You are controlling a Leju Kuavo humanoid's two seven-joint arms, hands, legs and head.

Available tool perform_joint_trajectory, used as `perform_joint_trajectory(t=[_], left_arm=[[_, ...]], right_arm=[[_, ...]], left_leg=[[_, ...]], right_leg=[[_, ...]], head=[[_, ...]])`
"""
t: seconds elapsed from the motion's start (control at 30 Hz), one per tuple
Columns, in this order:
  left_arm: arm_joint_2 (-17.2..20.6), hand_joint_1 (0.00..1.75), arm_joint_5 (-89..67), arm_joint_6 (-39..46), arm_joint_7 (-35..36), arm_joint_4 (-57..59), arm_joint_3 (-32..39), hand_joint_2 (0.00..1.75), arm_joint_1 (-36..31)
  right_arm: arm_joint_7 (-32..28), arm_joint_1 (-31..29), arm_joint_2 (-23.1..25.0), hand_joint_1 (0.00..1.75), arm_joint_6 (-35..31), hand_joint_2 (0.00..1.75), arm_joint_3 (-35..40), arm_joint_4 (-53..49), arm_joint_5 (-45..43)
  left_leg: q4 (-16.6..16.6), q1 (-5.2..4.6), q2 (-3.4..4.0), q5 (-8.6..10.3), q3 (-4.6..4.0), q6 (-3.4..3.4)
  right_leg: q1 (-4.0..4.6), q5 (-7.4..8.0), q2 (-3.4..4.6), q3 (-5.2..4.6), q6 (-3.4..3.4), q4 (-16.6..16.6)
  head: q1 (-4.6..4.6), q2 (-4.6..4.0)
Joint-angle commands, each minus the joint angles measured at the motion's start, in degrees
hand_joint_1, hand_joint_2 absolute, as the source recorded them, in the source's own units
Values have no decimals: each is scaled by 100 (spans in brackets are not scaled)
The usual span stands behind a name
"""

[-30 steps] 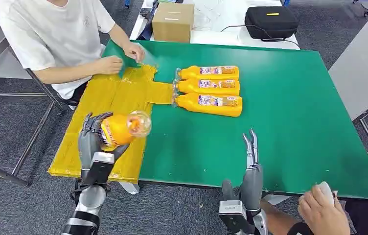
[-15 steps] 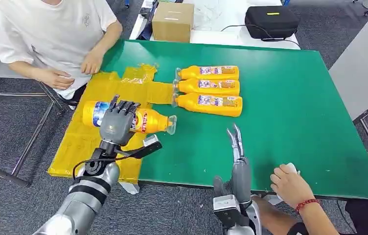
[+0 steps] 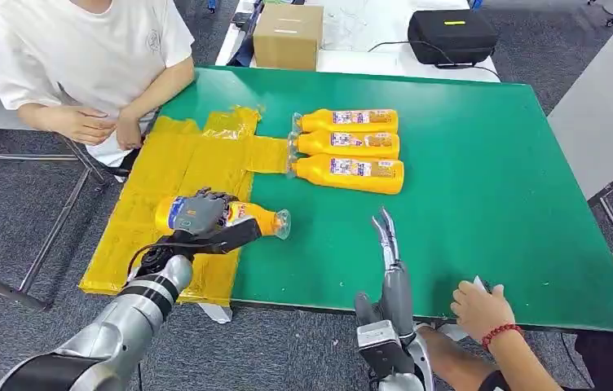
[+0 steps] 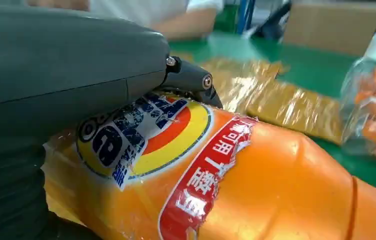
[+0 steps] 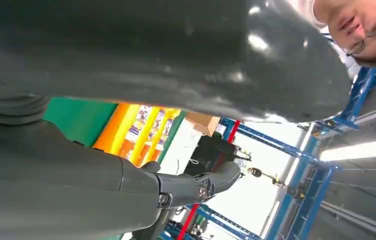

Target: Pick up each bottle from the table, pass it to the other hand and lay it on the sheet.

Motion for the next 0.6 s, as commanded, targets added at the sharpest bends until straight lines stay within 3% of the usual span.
perform_joint_trajectory(t=[0.03, 0.23, 0.6], left_arm=[[14, 0, 332, -929, 320, 770, 434, 175, -517], [45, 0, 83, -1423, 688, 864, 92, 175, -630], [71, 0, 77, -1763, 752, 899, -38, 175, -648]], right_arm=[[-23, -222, 67, 0, 19, 0, -187, 499, -94], [-6, -337, 92, 0, 22, 0, -267, 566, -130], [-19, -366, 106, 0, 5, 0, -288, 646, -158]], left_leg=[[1, 9, 3, -12, 30, -11], [-1, 9, 9, -11, 32, -10], [-1, 9, 10, -13, 43, -11]], right_leg=[[9, -11, 3, 31, -13, -2], [10, -7, 9, 31, -12, -4], [9, -9, 11, 42, -13, -3]], head=[[2, 0], [0, 0], [0, 0]])
